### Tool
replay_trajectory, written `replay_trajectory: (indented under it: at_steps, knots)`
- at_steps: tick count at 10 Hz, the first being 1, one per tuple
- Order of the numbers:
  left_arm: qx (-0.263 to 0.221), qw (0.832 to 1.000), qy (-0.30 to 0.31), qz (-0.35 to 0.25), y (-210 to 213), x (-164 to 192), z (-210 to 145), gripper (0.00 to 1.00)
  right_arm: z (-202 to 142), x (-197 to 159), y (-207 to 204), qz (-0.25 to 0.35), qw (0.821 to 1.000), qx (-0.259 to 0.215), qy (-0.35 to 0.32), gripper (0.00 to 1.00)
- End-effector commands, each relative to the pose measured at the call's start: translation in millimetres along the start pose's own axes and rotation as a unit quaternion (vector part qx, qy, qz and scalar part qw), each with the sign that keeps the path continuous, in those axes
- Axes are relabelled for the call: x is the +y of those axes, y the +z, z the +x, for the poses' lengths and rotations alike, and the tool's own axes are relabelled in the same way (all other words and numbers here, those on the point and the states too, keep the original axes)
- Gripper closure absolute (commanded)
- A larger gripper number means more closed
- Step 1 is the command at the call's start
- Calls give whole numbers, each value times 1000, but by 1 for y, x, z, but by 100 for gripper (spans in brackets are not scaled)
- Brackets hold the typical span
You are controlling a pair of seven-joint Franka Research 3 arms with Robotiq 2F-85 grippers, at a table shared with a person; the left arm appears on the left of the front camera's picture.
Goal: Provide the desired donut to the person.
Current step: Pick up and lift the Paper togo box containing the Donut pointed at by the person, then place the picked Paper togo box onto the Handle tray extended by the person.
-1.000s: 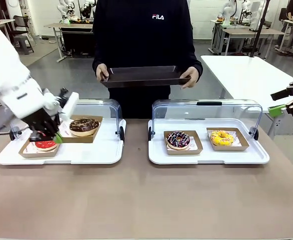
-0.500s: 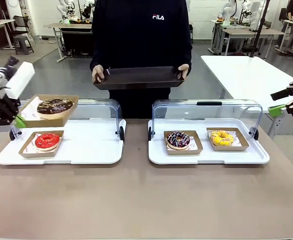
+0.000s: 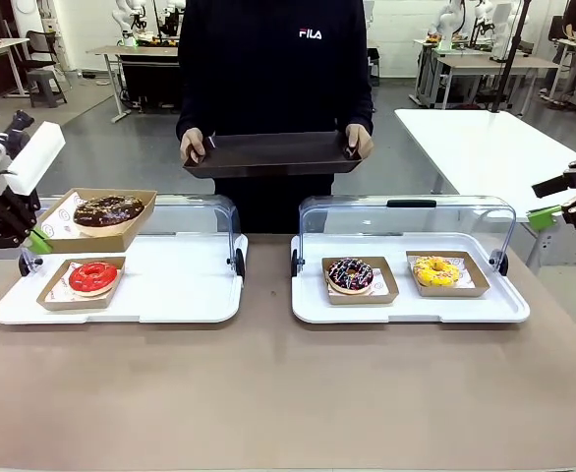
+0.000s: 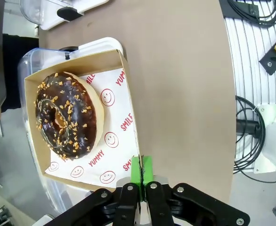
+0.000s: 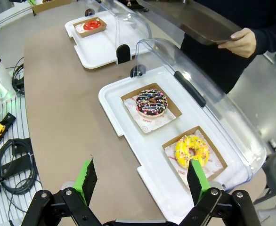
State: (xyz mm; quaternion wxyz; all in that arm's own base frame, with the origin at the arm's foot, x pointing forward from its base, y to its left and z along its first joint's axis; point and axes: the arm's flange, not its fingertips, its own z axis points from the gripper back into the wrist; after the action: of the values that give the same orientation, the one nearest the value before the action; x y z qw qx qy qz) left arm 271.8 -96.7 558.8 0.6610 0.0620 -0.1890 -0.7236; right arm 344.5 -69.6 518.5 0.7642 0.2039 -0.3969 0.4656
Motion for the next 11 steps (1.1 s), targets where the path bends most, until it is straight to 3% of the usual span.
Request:
replay_trajectory:
  at_steps: [1, 11]
  knots:
    - [9, 1000, 4, 6, -1, 1, 2, 99, 0, -2, -1, 3, 1000, -16, 6, 0]
    - [9, 1000, 4, 6, -1, 1, 2, 99, 0, -2, -1, 3, 1000, -16, 6, 0]
